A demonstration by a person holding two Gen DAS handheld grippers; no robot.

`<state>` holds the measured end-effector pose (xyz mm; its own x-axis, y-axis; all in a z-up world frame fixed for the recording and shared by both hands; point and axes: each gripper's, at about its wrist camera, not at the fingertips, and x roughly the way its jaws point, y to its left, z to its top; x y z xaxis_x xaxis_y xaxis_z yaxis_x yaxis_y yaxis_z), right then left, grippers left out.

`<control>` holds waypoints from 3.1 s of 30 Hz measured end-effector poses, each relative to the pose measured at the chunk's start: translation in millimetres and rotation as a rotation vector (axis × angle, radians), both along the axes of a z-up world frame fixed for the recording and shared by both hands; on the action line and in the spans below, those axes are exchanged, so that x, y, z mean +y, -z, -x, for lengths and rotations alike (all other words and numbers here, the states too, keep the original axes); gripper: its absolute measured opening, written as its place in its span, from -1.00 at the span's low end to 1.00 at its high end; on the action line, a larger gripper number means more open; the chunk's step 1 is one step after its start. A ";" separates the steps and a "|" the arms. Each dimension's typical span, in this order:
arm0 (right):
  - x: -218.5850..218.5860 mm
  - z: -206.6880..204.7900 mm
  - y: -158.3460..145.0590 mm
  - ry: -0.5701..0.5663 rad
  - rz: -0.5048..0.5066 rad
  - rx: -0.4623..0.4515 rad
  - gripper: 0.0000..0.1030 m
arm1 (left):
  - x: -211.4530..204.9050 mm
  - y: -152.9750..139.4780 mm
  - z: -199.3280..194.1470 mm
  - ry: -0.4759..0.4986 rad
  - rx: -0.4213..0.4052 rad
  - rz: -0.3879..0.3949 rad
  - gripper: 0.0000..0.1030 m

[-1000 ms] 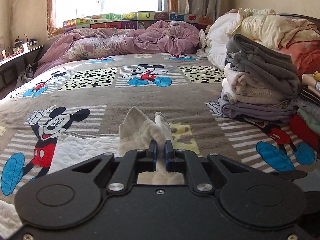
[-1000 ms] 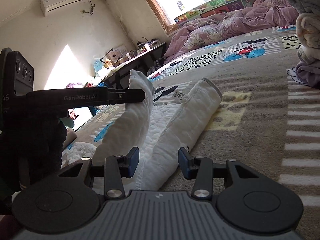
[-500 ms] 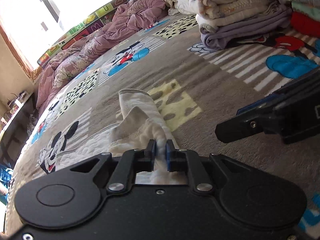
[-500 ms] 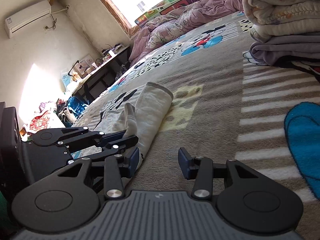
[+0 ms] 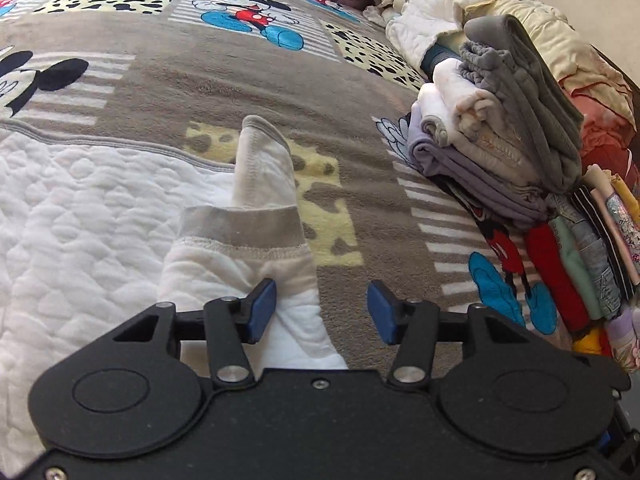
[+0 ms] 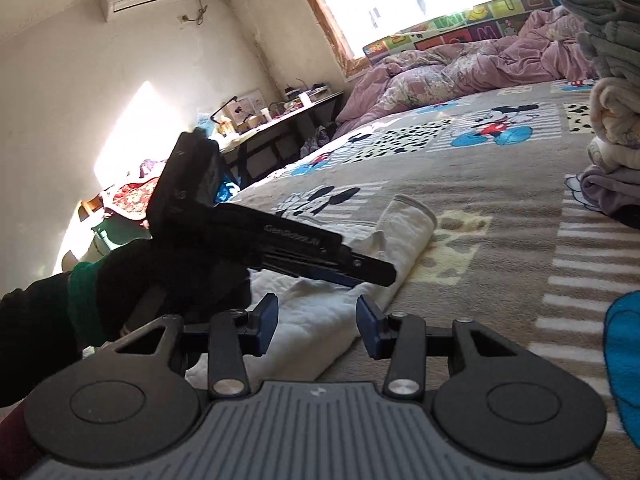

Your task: Fold clothes

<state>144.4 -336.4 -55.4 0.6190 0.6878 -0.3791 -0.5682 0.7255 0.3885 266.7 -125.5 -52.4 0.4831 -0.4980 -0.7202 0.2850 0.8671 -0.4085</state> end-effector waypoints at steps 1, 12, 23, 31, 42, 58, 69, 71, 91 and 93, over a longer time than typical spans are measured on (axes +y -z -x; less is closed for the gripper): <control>10.8 5.7 -2.0 -0.030 0.014 -0.023 -0.20 | 0.9 0.4 -1.1 -0.007 0.006 0.002 -0.12; 78.2 36.1 21.3 -0.191 0.208 0.031 -0.20 | 28.5 1.8 -15.6 -0.004 0.021 0.079 -0.33; 84.2 41.2 28.2 -0.164 0.196 0.038 -0.12 | -27.4 13.2 -22.3 0.213 -0.180 -0.314 -0.34; 104.6 54.5 33.0 -0.144 0.311 -0.052 -0.03 | -24.4 19.8 -15.2 0.195 -0.221 -0.306 -0.31; 68.7 136.7 9.3 0.129 0.250 -0.152 0.01 | 17.4 -33.0 59.2 0.073 -0.362 -0.181 -0.03; 101.4 149.1 24.1 0.108 0.356 -0.167 0.11 | 48.4 1.2 145.6 0.099 -0.350 -0.088 -0.20; 129.7 156.9 36.6 -0.013 0.486 -0.239 0.14 | 53.3 13.3 147.9 0.131 -0.372 -0.064 -0.29; 136.6 156.4 40.2 -0.025 0.520 -0.243 0.15 | 51.1 14.2 150.0 0.149 -0.389 -0.076 -0.29; 151.3 170.8 51.6 -0.017 0.587 -0.274 0.20 | 36.4 35.5 169.6 0.334 -0.439 -0.241 -0.28; 150.7 171.8 52.0 -0.014 0.583 -0.275 0.20 | 36.9 37.2 169.2 0.329 -0.438 -0.237 -0.28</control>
